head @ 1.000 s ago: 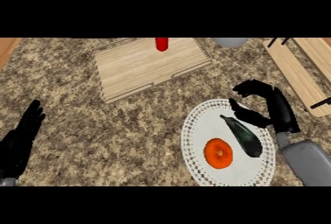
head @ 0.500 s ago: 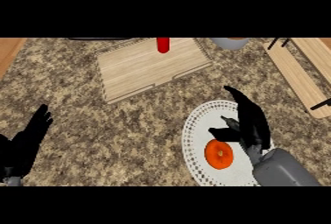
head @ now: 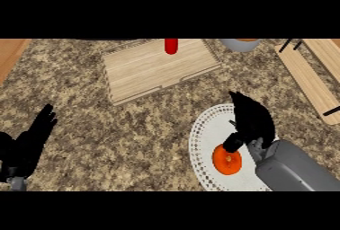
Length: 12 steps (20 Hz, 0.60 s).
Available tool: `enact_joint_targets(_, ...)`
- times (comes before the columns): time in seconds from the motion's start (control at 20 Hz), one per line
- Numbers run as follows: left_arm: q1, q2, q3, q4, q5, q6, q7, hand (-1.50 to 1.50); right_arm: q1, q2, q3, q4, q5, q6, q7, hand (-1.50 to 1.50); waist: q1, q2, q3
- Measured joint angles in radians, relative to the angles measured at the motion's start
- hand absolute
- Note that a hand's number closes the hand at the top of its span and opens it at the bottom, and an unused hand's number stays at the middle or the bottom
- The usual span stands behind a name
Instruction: Pick the eggplant from the placemat and place it in the tiered shelf
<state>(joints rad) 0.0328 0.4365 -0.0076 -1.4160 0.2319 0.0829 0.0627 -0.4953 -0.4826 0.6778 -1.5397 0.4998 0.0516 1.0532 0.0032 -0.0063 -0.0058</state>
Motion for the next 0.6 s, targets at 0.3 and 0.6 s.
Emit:
enact_joint_targets(0.3, -0.012, -0.003, 0.009, 0.026, 0.005, -0.017, -0.01, 0.0, -0.062, -0.024, 0.032, 0.021, -0.109, 0.207, 0.028, -1.5, 0.004, 0.002, 0.001)
enact_joint_targets(0.6, -0.026, 0.011, 0.027, 0.034, 0.008, -0.037, -0.005, 0.0, -0.1, -0.038, 0.042, 0.08, -0.152, 0.3, 0.018, -1.5, 0.005, 0.002, 0.002)
